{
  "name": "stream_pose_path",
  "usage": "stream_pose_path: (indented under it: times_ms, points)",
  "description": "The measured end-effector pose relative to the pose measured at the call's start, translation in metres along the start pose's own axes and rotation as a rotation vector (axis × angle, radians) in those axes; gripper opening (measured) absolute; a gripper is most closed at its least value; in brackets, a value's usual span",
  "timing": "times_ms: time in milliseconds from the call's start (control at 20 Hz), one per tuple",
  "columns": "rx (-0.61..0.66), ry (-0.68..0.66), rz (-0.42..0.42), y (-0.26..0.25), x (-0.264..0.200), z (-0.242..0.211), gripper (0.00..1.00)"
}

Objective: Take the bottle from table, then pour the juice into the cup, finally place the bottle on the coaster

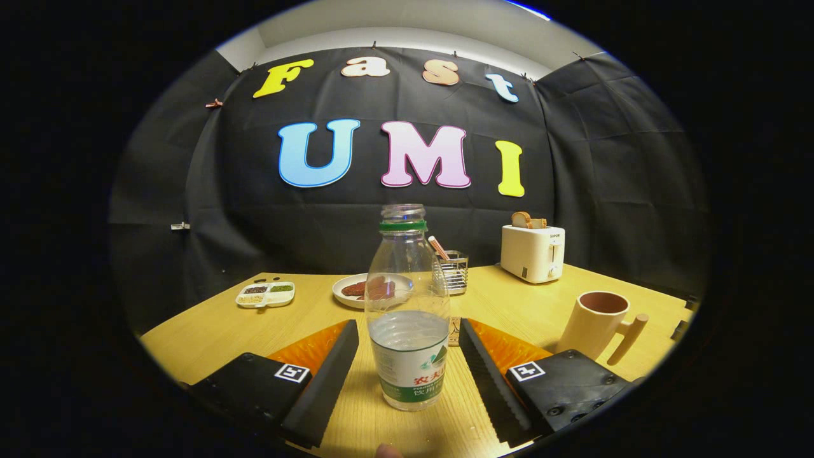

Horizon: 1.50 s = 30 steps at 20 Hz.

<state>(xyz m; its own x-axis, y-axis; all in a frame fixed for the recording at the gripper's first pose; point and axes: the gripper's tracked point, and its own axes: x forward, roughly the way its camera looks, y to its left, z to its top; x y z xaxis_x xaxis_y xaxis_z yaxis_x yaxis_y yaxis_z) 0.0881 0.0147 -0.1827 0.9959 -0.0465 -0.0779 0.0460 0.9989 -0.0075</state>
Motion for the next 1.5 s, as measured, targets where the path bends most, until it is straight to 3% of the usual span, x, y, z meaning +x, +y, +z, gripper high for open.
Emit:
stream_pose_path:
  times_ms: [300, 350, 450, 550, 950, 1500]
  points:
    - [-0.024, 0.008, -0.029, -0.005, 0.017, -0.013, 0.97]
    - [-0.028, 0.007, -0.03, -0.005, 0.017, -0.013, 0.94]
    - [-0.035, 0.0, -0.031, -0.003, 0.016, -0.011, 0.78]
    - [-0.037, 0.009, -0.036, -0.004, 0.016, -0.011, 0.76]
    - [-0.011, -0.003, -0.011, 0.001, 0.007, 0.03, 0.76]
    - [0.147, 0.026, 0.001, -0.017, -0.004, 0.066, 0.76]
